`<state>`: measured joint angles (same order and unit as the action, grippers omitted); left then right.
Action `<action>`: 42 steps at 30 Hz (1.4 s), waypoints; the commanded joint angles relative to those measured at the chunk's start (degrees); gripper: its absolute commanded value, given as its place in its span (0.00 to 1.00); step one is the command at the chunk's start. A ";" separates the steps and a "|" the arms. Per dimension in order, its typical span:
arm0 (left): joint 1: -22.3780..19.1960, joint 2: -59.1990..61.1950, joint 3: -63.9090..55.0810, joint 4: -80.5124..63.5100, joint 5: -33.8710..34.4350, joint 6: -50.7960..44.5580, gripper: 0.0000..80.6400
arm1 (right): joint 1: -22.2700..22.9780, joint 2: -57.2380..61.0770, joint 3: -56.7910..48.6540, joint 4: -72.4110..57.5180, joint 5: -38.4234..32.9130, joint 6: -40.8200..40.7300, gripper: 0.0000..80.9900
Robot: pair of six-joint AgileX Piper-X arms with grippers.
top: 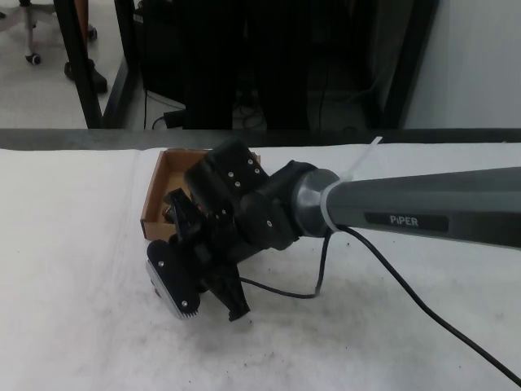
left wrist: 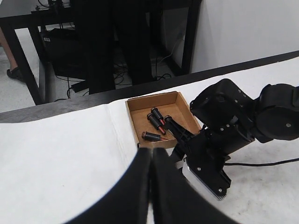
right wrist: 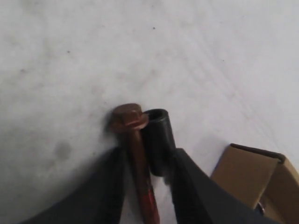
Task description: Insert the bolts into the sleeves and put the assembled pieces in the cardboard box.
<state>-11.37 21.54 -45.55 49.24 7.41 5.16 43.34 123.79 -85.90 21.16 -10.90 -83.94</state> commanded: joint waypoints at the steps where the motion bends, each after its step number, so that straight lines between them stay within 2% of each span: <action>1: 0.11 -0.30 0.10 -0.26 -0.93 0.23 0.01 | -0.32 0.43 -1.00 4.72 -0.13 -1.07 0.38; 5: 0.11 -0.30 0.10 -0.26 -0.93 0.23 0.01 | -0.31 0.43 -0.99 9.17 -0.14 -3.53 0.38; 9: 0.11 -0.30 0.10 -0.26 -0.93 0.23 0.01 | -0.31 0.43 -0.99 10.41 -0.14 -4.16 0.32; 21: 0.11 -0.30 0.10 -0.26 -0.93 0.23 0.01 | -0.31 0.43 -0.99 11.23 0.50 -8.45 0.32; 34: 0.11 -0.30 0.10 1.58 -0.93 0.49 0.01 | 0.02 3.69 -2.24 14.28 8.61 -14.03 0.31; 40: 0.11 -0.30 0.10 1.58 -0.55 0.48 0.01 | 0.81 3.89 -3.19 15.26 10.15 -16.60 0.14; 42: 0.11 -0.30 0.10 1.58 -0.39 0.48 0.01 | 1.05 3.89 -3.36 14.95 10.90 -17.00 0.13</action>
<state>-11.37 21.54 -45.55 50.95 7.41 5.28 44.66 125.22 -90.01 32.63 -2.84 -99.98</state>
